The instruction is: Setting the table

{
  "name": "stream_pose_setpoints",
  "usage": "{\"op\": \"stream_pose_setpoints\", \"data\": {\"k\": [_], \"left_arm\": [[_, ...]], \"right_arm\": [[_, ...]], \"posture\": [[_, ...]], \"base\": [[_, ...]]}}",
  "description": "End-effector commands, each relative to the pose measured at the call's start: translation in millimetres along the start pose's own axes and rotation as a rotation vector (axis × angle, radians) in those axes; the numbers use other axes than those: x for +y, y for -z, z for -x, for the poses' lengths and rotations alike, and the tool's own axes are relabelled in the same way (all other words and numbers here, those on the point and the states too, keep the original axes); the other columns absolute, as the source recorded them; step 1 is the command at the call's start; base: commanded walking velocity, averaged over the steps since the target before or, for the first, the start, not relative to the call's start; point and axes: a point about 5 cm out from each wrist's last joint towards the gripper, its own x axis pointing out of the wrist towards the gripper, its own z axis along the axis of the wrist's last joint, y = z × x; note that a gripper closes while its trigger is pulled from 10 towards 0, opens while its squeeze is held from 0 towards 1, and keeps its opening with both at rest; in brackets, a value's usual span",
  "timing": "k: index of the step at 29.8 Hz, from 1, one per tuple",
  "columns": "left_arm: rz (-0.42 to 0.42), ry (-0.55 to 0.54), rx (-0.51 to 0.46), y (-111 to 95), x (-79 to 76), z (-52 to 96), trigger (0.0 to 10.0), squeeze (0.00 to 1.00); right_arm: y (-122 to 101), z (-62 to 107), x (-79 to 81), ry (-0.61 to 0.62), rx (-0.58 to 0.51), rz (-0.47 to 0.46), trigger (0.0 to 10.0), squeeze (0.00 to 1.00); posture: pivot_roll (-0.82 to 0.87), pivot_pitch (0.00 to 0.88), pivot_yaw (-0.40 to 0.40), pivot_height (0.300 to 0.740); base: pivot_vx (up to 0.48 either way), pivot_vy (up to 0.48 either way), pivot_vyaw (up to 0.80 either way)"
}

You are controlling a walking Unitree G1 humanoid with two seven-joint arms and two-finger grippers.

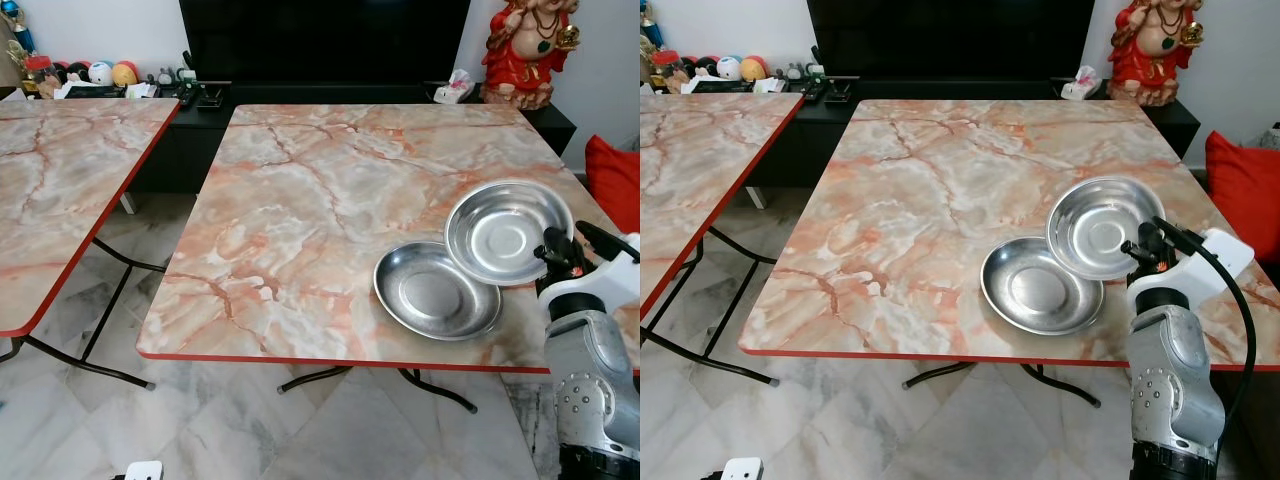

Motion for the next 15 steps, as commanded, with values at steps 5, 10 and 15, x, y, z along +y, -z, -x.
{"op": "stream_pose_setpoints", "data": {"k": [5, 10, 15], "left_arm": [[0.002, -0.006, 0.018, 4, 3.5, 1.2, 10.0, 0.00], [0.005, -0.003, 0.020, 4, 3.3, 1.2, 10.0, 0.00], [0.004, -0.002, 0.020, 4, 3.2, 1.2, 10.0, 0.00]], "right_arm": [[5, -5.3, 6.4, -0.035, 0.087, -0.034, 10.0, 0.00], [19, -7.8, 3.6, -0.006, 0.173, -0.014, 10.0, 0.00], [31, -11.4, 11.3, -0.055, 0.232, -0.033, 10.0, 0.00]], "posture": [[0.00, 0.019, 0.003, 0.736], [0.01, 0.020, 0.002, 0.736], [0.01, 0.022, 0.004, 0.736]], "base": [[0.000, 0.000, 0.00], [0.000, 0.000, 0.00], [0.000, 0.000, 0.00]]}}
